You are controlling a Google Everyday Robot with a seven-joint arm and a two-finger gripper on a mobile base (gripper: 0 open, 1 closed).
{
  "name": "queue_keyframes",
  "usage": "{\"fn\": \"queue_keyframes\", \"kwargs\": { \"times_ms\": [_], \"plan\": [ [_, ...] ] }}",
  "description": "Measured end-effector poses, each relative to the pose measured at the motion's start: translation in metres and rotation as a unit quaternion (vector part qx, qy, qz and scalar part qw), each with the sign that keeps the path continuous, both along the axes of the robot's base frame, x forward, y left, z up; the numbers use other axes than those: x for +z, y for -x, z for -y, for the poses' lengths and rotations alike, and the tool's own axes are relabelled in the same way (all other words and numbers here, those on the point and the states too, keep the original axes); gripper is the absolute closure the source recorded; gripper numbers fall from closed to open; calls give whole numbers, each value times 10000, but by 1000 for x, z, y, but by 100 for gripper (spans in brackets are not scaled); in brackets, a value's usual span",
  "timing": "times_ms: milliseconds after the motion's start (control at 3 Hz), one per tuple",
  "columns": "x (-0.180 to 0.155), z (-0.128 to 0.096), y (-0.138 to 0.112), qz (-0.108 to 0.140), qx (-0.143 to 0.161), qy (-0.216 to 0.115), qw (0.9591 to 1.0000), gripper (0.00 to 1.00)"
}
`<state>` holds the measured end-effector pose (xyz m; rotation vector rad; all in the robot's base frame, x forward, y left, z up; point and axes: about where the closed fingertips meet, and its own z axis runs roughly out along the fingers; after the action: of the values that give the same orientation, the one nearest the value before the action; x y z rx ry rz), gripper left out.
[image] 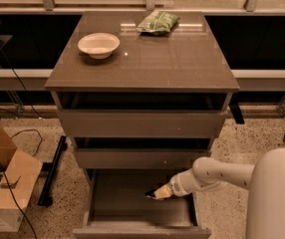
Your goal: Place rxbar blueberry into bottom drawer
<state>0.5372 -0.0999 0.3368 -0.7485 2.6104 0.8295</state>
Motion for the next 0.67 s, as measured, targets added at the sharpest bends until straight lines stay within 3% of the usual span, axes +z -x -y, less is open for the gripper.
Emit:
{"fn": "queue_keyframes", "kwargs": {
  "times_ms": [333,667],
  "plan": [
    [-47,8,0,-193,-461,-70,9987,100],
    [-92,19,4,-403,-989,-243,9940,100]
  ]
}}
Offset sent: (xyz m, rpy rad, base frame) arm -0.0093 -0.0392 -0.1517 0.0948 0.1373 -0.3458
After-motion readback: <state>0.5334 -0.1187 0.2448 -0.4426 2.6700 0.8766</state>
